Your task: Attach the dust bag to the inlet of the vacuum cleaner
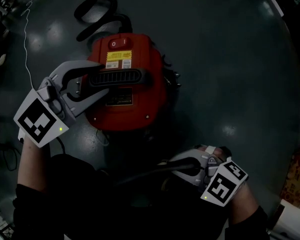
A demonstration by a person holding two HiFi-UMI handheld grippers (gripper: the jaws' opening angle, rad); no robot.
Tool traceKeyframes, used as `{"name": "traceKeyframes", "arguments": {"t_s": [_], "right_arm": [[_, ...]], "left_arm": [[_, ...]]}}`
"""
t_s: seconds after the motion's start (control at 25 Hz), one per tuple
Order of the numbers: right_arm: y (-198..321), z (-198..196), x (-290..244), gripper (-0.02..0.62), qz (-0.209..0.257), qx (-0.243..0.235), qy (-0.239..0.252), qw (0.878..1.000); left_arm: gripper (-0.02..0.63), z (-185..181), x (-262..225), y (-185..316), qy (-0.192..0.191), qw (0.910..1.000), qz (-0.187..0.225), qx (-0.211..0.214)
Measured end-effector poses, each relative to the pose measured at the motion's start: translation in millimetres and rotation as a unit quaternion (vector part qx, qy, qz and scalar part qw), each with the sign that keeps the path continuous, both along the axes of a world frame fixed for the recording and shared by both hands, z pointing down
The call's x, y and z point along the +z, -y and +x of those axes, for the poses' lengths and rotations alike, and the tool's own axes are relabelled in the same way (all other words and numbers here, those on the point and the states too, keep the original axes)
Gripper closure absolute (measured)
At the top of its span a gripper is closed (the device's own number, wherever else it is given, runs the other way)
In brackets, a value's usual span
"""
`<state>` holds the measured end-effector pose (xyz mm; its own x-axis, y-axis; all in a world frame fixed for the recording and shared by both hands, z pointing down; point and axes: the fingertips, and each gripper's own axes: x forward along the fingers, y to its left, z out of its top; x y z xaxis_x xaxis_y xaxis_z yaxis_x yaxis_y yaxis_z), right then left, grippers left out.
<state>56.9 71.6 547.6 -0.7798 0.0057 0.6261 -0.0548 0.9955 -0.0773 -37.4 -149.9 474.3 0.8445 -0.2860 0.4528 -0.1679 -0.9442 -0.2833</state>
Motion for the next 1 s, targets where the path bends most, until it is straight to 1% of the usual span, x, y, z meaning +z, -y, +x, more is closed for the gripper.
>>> {"name": "traceKeyframes", "arguments": {"t_s": [0.16, 0.24, 0.36, 0.48, 0.56, 0.64, 0.8, 1.0], "right_arm": [[2, -9, -9, 0.572, 0.009, 0.014, 0.020, 1.000], [4, -12, -11, 0.572, 0.017, 0.017, 0.017, 1.000], [6, -14, -8, 0.572, 0.033, 0.010, -0.011, 0.999], [9, -17, -8, 0.571, 0.051, 0.000, -0.043, 0.998], [10, -19, -9, 0.571, 0.058, 0.000, -0.058, 0.997], [11, -19, -8, 0.569, 0.058, 0.010, -0.064, 0.996], [12, -16, -6, 0.569, 0.040, 0.036, -0.055, 0.997], [15, -16, -7, 0.566, 0.040, 0.049, -0.056, 0.996]], "left_arm": [[0.433, 0, -1, 1, -0.016, 0.9997, 0.005, -0.015], [0.433, 0, -1, 1, -0.015, 0.9997, 0.010, -0.018], [0.434, 0, -1, 1, -0.009, 0.9997, 0.017, -0.018], [0.437, 0, 2, 1, 0.006, 0.9996, 0.024, -0.017], [0.437, 0, 3, 1, 0.007, 0.9995, 0.027, -0.018], [0.437, 0, 2, 1, 0.000, 0.9994, 0.029, -0.021], [0.436, -1, 3, 2, -0.005, 0.9992, 0.029, -0.028], [0.436, 1, 2, 2, -0.007, 0.9991, 0.033, -0.026]]}}
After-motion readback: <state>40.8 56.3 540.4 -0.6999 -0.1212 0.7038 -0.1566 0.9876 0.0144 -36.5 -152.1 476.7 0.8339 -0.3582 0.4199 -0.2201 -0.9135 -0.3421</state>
